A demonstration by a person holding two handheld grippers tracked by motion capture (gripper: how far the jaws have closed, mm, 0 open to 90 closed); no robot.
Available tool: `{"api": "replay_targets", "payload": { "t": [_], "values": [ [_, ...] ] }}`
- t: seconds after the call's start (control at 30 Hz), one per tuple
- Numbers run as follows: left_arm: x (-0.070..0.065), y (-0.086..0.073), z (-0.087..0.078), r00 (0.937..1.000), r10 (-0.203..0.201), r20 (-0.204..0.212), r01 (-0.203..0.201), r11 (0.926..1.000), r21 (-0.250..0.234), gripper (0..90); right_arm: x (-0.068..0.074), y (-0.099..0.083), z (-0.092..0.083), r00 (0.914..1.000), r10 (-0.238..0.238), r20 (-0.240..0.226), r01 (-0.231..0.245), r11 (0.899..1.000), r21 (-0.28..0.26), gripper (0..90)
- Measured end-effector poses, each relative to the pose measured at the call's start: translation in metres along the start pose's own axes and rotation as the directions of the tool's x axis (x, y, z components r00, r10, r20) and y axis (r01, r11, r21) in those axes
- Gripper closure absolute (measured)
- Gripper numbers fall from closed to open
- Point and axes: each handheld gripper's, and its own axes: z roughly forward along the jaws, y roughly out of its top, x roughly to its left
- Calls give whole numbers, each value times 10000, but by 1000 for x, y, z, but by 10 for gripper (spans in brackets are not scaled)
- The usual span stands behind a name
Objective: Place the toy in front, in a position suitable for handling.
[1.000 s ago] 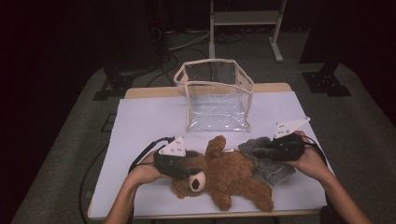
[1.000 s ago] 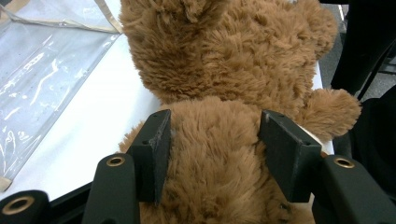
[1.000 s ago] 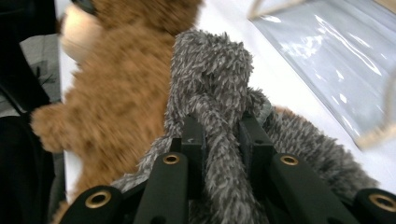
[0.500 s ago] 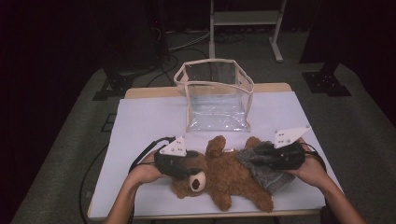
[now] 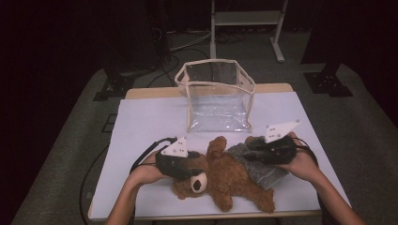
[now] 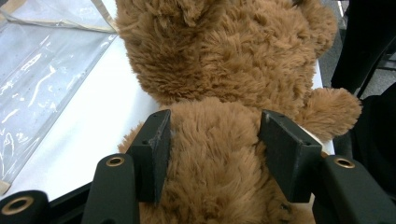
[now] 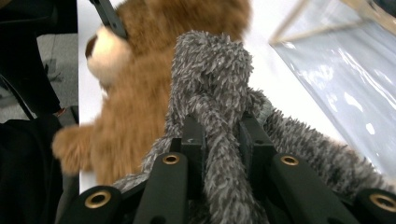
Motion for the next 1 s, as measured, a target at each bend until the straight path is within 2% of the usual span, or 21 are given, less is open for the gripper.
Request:
{"api": "replay_targets", "payload": {
  "t": [0.07, 0.2, 0.27, 0.37, 0.57, 0.7, 0.87, 1.0],
  "values": [
    [0, 0, 0, 10000, -53, 9, 53, 10000, -34, 440, 2, 15, 13, 9993, -346, -105, 346, 9994, 12, 740],
    [0, -1, 0, 10000, -40, 25, 41, 10000, -50, 440, 4, 35, 30, 9977, -601, -298, 600, 9982, -61, 740],
    [-1, -1, 0, 10000, -29, 29, 29, 10000, -47, 440, 4, 41, 37, 9970, -681, -376, 686, 9976, 126, 740],
    [-1, -1, 0, 10000, -6, 35, 6, 10000, -59, 441, 2, 37, 40, 9977, -538, -414, 554, 9976, 409, 740],
    [0, 0, 0, 10000, -5, 35, 5, 10000, -46, 440, -9, 20, 24, 9998, 137, -163, -130, 9990, 433, 741],
    [0, 0, 1, 10000, -31, 34, 31, 10000, -31, 440, -7, 27, 25, 9999, -143, -81, 146, 9989, 449, 740],
    [1, -1, 0, 10000, -75, 57, 75, 9999, -95, 440, -7, 30, 30, 9993, -266, -276, 278, 9987, 436, 740],
    [0, -1, 1, 10000, -30, 31, 30, 10000, -77, 441, -13, 14, 21, 9989, 319, -335, -307, 9989, 369, 740]
  ]
}}
